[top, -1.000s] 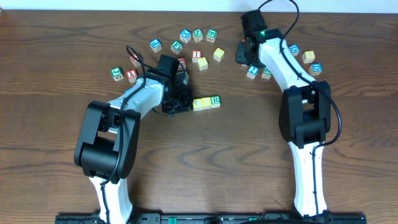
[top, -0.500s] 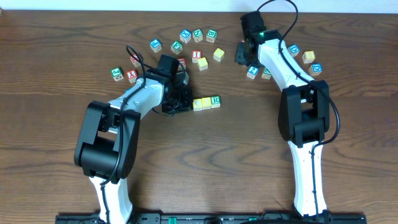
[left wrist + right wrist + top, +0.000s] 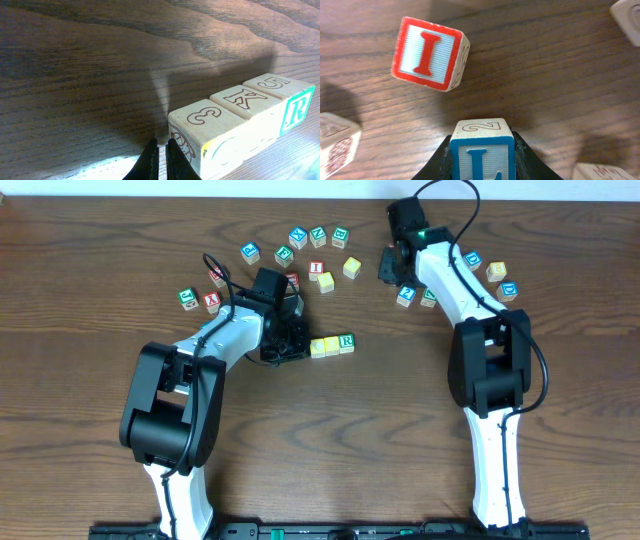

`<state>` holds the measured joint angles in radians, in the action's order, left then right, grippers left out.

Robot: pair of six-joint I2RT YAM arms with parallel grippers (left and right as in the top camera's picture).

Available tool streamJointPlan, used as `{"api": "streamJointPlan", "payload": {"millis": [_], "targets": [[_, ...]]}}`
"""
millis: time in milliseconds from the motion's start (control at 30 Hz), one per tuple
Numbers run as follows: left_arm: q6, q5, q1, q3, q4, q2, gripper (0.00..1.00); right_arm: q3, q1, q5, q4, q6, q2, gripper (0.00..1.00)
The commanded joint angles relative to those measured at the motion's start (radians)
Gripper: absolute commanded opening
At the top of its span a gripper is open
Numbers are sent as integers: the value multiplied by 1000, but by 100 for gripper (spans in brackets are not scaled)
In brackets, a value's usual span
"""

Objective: Spell out CORL

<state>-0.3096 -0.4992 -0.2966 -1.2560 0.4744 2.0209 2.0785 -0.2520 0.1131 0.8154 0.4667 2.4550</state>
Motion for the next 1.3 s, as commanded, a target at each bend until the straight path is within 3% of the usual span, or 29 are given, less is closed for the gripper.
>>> {"api": "streamJointPlan", "payload": {"millis": [0,267,733,933,1267], "targets": [[20,-10,-1,6,6,18,8,2,-7,12,16,3,-119,22],[20,-9,-1,6,6,18,8,2,-46,8,107,-12,-204,20],[21,-9,-1,6,6,18,8,-1,-149,76,326,-12,-179,15],[21,-9,-1,6,6,18,7,-78,-171,91,316,-12,-179,16],[20,-9,-1,6,6,18,8,-222,-187,53,236,-13,-179,10]]}}
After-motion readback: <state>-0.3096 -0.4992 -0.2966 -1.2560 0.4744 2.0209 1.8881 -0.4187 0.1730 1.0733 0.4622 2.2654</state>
